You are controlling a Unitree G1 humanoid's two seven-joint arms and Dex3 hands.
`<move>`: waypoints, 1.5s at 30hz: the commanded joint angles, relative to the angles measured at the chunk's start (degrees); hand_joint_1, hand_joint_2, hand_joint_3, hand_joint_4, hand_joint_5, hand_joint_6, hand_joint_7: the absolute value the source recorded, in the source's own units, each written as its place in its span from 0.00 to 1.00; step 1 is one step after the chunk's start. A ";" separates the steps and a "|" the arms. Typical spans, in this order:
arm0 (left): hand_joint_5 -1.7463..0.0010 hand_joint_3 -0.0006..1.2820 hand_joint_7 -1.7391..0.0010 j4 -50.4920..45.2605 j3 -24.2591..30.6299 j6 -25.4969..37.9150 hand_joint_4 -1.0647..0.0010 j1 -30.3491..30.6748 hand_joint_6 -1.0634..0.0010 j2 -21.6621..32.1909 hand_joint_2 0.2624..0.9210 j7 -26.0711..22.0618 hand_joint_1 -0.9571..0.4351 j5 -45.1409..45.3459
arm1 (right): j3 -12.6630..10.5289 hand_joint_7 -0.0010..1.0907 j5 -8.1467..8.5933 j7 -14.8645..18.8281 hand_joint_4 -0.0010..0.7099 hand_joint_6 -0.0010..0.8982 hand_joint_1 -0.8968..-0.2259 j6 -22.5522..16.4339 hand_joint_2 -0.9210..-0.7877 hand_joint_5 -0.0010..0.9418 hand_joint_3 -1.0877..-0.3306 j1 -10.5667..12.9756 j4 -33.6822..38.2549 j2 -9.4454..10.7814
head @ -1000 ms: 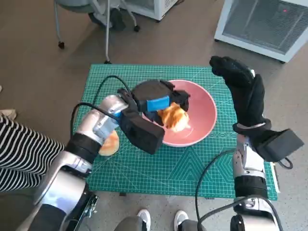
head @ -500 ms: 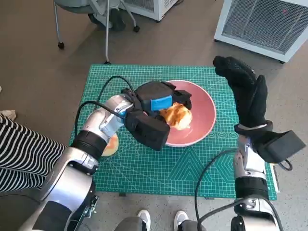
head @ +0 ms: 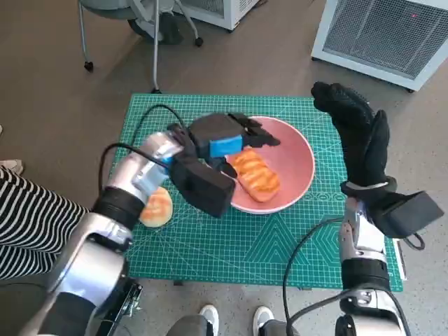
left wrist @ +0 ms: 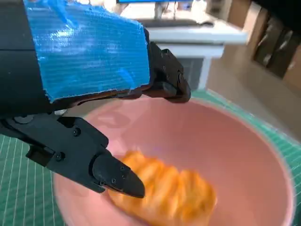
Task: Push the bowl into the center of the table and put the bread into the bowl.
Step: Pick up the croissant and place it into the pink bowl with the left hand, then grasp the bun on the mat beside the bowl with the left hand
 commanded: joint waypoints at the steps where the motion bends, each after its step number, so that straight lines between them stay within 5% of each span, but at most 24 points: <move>1: 1.00 0.00 0.97 -6.01 3.47 -0.90 0.80 2.74 0.71 3.76 0.86 -4.22 0.31 -5.26 | 0.27 0.40 -0.84 -0.37 0.23 0.04 0.26 0.25 0.00 0.00 0.52 1.42 0.12 0.39; 13: 1.00 0.00 0.98 -23.16 12.32 2.48 0.81 11.31 0.70 14.06 0.85 -13.77 0.33 -15.87 | 0.84 0.40 -0.46 -0.43 0.24 0.03 0.27 0.68 0.00 0.00 0.51 1.50 -1.26 0.86; 28: 0.99 0.00 0.98 -32.78 19.78 6.55 0.80 21.91 0.68 26.36 0.88 -21.54 0.29 -20.71 | 0.89 0.40 1.44 1.90 0.23 0.04 0.28 1.24 0.00 0.00 0.51 1.15 -0.89 1.46; 45: 1.00 0.00 0.98 -35.46 21.88 9.30 0.78 31.47 0.65 29.87 0.80 -28.30 0.34 -24.81 | 0.48 0.40 3.09 4.16 0.23 0.04 0.28 2.73 0.00 0.00 0.51 0.83 -0.82 1.39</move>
